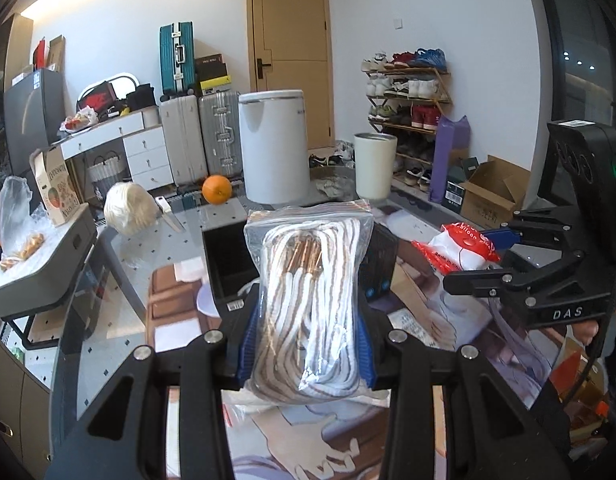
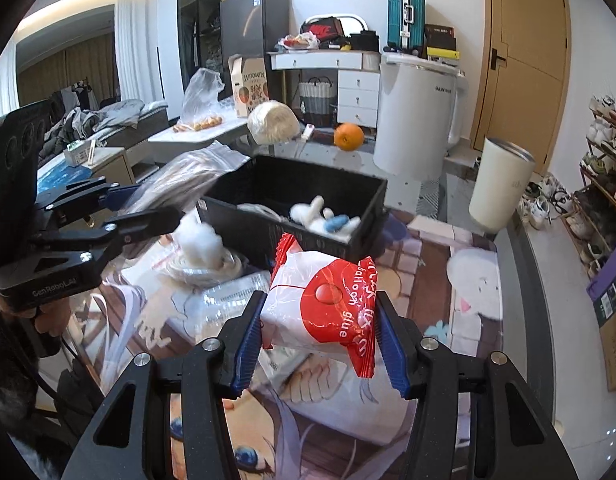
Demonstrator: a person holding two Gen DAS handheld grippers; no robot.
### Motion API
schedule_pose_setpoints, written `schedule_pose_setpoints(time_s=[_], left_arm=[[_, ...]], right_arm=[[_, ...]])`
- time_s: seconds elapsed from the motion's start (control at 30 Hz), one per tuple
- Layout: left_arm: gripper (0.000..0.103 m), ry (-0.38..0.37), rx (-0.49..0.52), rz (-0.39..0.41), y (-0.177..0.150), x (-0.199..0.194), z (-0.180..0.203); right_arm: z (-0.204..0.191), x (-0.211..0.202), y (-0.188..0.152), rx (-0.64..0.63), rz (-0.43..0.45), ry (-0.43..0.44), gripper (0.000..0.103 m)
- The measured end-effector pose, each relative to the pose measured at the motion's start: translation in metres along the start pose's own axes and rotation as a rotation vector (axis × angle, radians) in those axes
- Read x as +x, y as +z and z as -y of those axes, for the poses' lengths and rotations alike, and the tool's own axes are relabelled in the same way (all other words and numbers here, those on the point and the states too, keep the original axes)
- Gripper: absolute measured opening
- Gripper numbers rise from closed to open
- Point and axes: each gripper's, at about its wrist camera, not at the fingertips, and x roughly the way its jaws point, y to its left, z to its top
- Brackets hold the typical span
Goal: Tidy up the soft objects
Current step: 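Carry the glue bag and bagged cables over the black box with both grippers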
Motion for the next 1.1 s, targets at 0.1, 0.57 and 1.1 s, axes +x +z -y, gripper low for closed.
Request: schedule_pose_setpoints(time_s=[0.1,0.57,1.1], left_arm=[[0.039,0.006,0.006,0.012,0.006,0.001,-0.001],[0.039,0.021,0.009,0.017,0.025,0.018,-0.014],[0.039,0.001,0.025,-0.049,0.036,0.054,-0.03]], right_arm=[[0.0,0.001,0.009,-0.005,0.02,0.001,0.053],[0.004,0.021,0.048,-0.05,0.031,-0.002,0.053],[0.012,0.059,0.075,-0.082,-0.024,-0.013,0.053]])
